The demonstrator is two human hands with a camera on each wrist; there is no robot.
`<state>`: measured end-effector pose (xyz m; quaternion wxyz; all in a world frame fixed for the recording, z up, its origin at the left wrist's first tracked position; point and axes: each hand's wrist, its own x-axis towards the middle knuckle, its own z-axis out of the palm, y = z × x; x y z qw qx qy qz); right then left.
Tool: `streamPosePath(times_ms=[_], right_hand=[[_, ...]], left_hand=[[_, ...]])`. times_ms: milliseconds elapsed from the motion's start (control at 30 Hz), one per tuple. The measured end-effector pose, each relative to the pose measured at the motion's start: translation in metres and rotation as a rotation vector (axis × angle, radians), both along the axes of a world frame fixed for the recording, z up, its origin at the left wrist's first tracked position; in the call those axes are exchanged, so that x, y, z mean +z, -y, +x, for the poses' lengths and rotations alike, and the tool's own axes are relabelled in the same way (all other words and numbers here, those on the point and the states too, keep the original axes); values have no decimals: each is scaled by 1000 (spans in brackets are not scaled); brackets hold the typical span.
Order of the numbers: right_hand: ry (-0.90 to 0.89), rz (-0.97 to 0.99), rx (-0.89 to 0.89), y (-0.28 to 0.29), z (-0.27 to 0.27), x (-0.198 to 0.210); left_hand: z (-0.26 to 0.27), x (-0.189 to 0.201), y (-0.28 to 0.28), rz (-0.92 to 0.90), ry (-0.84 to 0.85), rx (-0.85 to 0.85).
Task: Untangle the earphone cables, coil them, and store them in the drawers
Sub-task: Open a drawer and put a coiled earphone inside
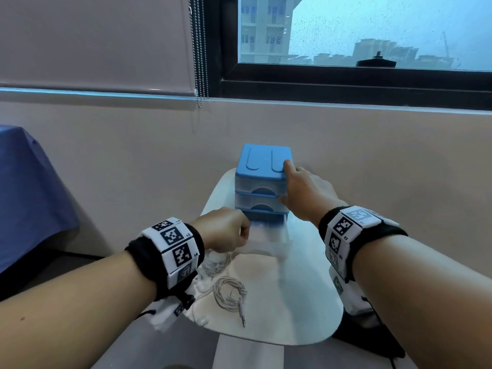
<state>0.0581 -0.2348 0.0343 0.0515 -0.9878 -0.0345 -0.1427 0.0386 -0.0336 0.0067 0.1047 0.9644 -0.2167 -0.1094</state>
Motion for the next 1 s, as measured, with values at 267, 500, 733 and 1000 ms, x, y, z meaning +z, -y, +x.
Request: streamPosePath(times_ms=[267, 500, 733, 1000], right_hand=[[163, 221, 45, -11, -37, 15], [-388, 39, 304, -68, -72, -30], [-577, -75, 275, -92, -77, -49], [-590, -37, 326, -85, -82, -32]], left_hand=[[8, 25, -19, -313, 229, 145], [27, 22, -17, -231, 308, 66], [35, 9, -9, -342, 22, 63], [40, -6, -9, -340, 20, 22]])
